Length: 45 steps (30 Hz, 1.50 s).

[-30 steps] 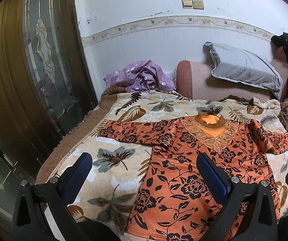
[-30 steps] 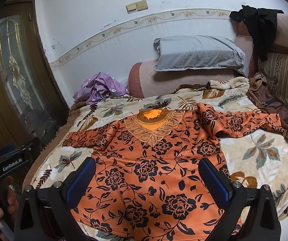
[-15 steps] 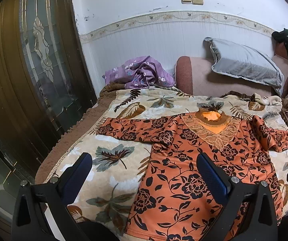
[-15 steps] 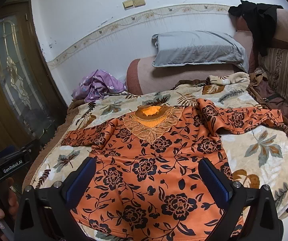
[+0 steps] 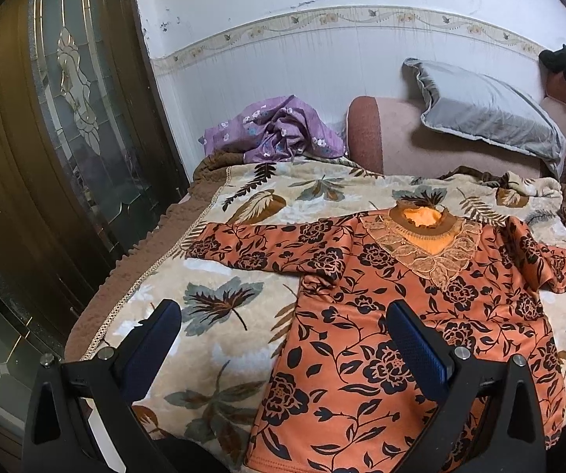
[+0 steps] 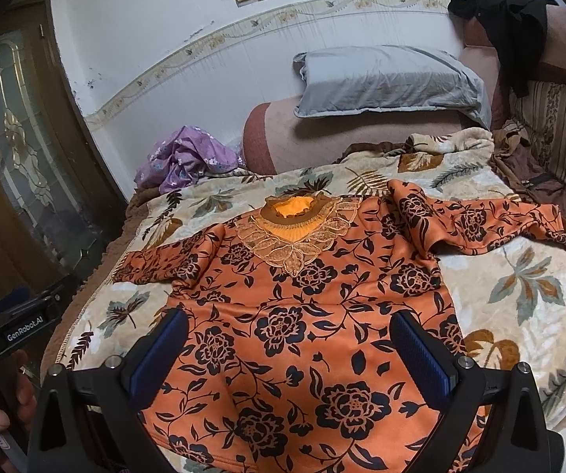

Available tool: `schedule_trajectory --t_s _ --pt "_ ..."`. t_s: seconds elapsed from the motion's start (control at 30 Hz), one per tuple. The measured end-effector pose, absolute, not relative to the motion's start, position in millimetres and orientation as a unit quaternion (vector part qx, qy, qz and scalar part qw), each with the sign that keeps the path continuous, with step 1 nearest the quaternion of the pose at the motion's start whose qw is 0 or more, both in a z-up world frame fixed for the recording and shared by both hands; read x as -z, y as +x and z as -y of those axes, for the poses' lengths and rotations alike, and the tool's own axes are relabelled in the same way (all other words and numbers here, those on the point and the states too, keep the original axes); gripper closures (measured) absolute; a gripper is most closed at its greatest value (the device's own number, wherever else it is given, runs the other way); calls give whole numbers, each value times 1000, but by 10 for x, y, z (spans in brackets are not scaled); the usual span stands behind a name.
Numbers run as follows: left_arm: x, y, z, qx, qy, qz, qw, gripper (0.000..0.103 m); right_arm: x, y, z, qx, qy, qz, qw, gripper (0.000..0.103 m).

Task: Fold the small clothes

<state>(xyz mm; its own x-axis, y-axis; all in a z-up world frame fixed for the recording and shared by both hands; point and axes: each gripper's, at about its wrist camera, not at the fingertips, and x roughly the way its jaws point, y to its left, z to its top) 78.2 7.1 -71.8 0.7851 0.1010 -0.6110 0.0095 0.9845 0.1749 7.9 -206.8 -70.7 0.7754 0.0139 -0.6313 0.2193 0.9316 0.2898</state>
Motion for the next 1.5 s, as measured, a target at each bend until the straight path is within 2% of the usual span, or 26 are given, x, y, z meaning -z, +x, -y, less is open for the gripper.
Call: schedule_trajectory --t_s 0.2,0.33,0.47,0.5,0.6,0.7,0.73,0.8,0.87,0.93,1.0,1.03,1.07,1.2,1.5 --pt "1098 1021 35 -9 91 -370 924 0 877 201 2353 63 206 -336 917 0" --pt "1774 1380 204 7 113 -447 887 0 1079 307 3032 103 263 -306 909 0" --pt "2487 1646 383 12 145 -526 838 0 1529 448 4221 166 405 -247 865 0" --pt "2573 1658 406 13 150 -534 832 0 1578 418 4433 184 410 -246 859 0" --pt "2721 1641 441 21 148 -534 832 0 1925 380 5266 214 521 -205 801 0" --pt "2750 1629 373 34 121 -534 836 0 2278 276 5852 220 623 -129 739 0" --pt "2768 1634 315 37 96 -539 836 0 2395 268 6031 232 640 -110 724 2" --pt "2794 1607 179 43 60 -534 842 0 2544 253 6228 243 661 -99 703 16" --pt "2815 1564 204 44 73 -525 847 0 2657 289 6403 254 682 -82 680 34" --pt "2825 1554 213 41 71 -526 847 0 2627 362 6504 258 672 -71 690 37" --pt "2835 1568 238 39 71 -528 845 0 2600 461 6594 276 648 -85 704 51" --pt "2834 1564 246 39 74 -527 846 0 2614 543 6644 288 641 -103 704 65" --pt "2829 1566 249 39 75 -527 846 0 2634 581 6662 292 642 -108 701 73" --pt "2792 1581 241 41 75 -525 847 0 2600 507 6653 283 637 -98 710 83" --pt "2639 1468 168 57 98 -522 845 0 1241 1184 5646 115 513 -84 847 85"
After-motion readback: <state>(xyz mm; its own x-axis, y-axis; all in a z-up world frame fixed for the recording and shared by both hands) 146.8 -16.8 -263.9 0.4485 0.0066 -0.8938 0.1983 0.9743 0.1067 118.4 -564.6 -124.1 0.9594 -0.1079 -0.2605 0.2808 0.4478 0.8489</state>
